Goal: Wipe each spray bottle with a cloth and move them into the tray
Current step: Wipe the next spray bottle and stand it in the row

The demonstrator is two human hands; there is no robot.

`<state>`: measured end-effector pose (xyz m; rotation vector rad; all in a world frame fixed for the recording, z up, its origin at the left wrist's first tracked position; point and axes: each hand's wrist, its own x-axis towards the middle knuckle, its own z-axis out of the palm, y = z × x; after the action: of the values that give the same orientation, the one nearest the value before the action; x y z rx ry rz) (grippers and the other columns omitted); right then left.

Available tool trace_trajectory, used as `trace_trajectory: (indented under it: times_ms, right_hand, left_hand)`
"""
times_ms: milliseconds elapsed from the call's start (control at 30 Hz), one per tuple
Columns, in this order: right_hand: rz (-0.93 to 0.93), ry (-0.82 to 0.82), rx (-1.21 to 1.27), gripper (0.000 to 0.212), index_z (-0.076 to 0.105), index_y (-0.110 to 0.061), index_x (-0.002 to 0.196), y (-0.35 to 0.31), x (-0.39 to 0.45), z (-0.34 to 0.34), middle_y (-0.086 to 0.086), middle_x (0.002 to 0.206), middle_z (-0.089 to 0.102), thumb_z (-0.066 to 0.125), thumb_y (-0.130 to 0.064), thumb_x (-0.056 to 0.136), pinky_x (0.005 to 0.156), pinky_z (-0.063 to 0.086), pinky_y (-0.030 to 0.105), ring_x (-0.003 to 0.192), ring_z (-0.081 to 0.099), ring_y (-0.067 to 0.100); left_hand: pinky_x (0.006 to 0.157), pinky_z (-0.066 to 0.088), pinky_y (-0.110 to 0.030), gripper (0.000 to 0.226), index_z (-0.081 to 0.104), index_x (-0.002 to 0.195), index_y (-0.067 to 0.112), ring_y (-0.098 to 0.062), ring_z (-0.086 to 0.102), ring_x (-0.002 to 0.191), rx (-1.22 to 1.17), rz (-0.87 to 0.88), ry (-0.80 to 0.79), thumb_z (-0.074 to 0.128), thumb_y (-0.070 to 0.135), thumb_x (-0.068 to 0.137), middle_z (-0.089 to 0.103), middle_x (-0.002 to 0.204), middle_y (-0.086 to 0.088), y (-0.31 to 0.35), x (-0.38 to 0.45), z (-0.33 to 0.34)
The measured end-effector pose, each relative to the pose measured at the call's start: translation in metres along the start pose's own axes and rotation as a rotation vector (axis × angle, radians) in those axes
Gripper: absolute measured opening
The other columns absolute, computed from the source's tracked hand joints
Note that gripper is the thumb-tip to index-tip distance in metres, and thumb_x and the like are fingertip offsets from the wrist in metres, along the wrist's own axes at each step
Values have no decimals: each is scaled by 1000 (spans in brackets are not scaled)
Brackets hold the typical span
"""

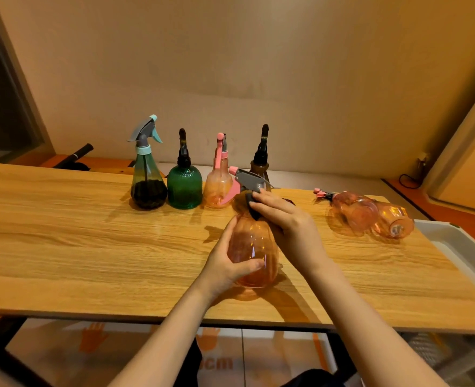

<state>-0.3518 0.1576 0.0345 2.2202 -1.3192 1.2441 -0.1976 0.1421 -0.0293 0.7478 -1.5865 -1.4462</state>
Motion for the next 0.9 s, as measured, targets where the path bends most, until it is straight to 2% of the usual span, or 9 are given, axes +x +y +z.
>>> trace_trajectory:
  times_ms: [133,233,300,433,567,667,767,833,900]
  right_hand:
    - [46,39,-30,35,68,-6,109,16,-14,-6,9,118,63,58,3,77,88,52,35,109,61,24]
    - [150,128,31,33,67,-6,109,17,-22,-10,1,117,59,58,1,78,95,44,17,108,60,17]
    - [150,181,80,31,66,-6,110,10,-20,-9,0,117,58,57,-3,80,96,40,12,110,56,9]
    - [146,200,111,35,65,-6,111,4,-17,1,0,119,58,62,1,77,96,42,15,110,55,8]
    - [215,279,191,35,59,-10,115,7,-25,9,-1,117,58,60,-8,80,94,47,25,110,55,7]
    - [257,292,236,35,57,-12,116,4,-28,10,-1,115,59,57,-13,81,96,45,25,112,54,5]
    - [266,262,264,36,57,-11,117,-3,-26,12,-2,115,59,53,-17,82,98,42,18,113,52,1]
    - [265,227,276,35,59,-10,116,-2,-24,13,-3,116,59,55,-15,82,98,41,17,114,52,1]
    - [320,202,326,36,59,-13,117,2,-22,12,-8,117,59,59,-5,82,98,42,19,114,53,1]
  left_hand:
    - [89,51,-23,90,35,132,41,-1,56,117,-62,0,-29,79,35,55,50,134,12,1,0,0]
    - [91,51,-23,88,35,131,44,-1,55,118,-51,-2,-77,80,34,55,48,136,7,2,0,0]
    - [93,49,-23,90,35,132,46,-2,52,122,-23,1,-92,81,35,56,44,140,8,-1,2,-1]
    - [104,46,-37,96,27,135,55,-8,43,131,33,1,-74,82,40,57,32,146,5,-4,3,-5]
    - [95,51,-34,85,32,137,48,-7,55,121,-98,-18,-125,75,30,67,46,139,7,-2,1,-5]
    - [89,52,-30,87,33,137,47,-9,56,121,-122,-15,-134,78,37,64,46,140,3,-1,1,-3]
    - [88,50,-22,103,31,136,45,1,53,120,-56,16,-113,87,54,50,43,139,12,2,1,-1]
    - [86,51,-22,100,31,136,44,2,55,116,-69,23,-93,86,42,52,45,137,11,3,1,-2]
    - [84,52,-22,92,32,135,40,0,58,113,-98,24,-84,78,32,56,48,133,9,3,0,-4]
